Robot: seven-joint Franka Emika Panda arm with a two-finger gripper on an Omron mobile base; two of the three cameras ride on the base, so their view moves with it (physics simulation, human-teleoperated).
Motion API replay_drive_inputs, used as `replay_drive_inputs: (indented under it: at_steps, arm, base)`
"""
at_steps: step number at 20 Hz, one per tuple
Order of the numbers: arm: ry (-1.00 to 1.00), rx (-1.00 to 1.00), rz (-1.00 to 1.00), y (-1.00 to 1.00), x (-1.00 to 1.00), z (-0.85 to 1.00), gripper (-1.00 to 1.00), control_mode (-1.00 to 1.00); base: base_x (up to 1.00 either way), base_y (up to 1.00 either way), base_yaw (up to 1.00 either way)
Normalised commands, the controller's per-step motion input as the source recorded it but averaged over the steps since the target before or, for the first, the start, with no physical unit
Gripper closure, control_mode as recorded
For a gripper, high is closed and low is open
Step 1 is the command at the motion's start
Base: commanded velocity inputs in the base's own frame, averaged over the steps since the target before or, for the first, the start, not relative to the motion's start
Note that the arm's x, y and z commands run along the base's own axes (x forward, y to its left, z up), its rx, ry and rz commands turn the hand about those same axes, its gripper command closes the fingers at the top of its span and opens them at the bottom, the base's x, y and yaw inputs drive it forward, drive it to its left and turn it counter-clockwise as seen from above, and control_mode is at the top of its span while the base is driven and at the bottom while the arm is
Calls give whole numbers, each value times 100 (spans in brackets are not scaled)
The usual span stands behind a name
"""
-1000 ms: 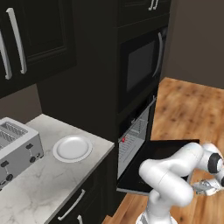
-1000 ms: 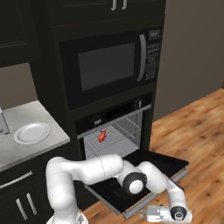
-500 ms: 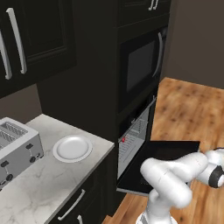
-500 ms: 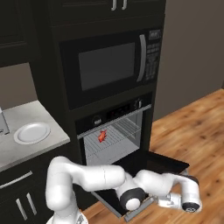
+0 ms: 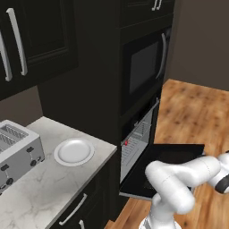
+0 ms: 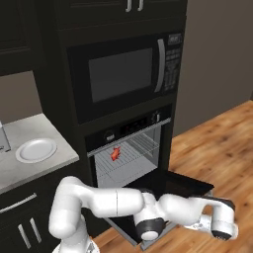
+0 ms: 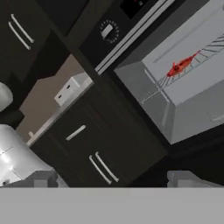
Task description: Place the fish on the rack of the oven, and slide the rack back inside. Close the oven door.
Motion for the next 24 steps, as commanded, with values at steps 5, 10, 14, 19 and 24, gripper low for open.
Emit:
replay_drive_inputs:
  at_steps: [5,10,14,19,24]
  arm:
    - [0,0,-14,-97,23,-31,-100,-100]
    - [7,5,-5,-64,37,-58,-100,-100]
    - [26,20,0,-47,51,-98,-100,-100]
    - [36,24,3,-59,64,-100,-100,-100]
    - [33,30,4,-88,62,-99,-100,-100]
  base:
    - [0,0,0]
    - [0,0,0]
    - [0,0,0]
    - [0,0,0]
    - [0,0,0]
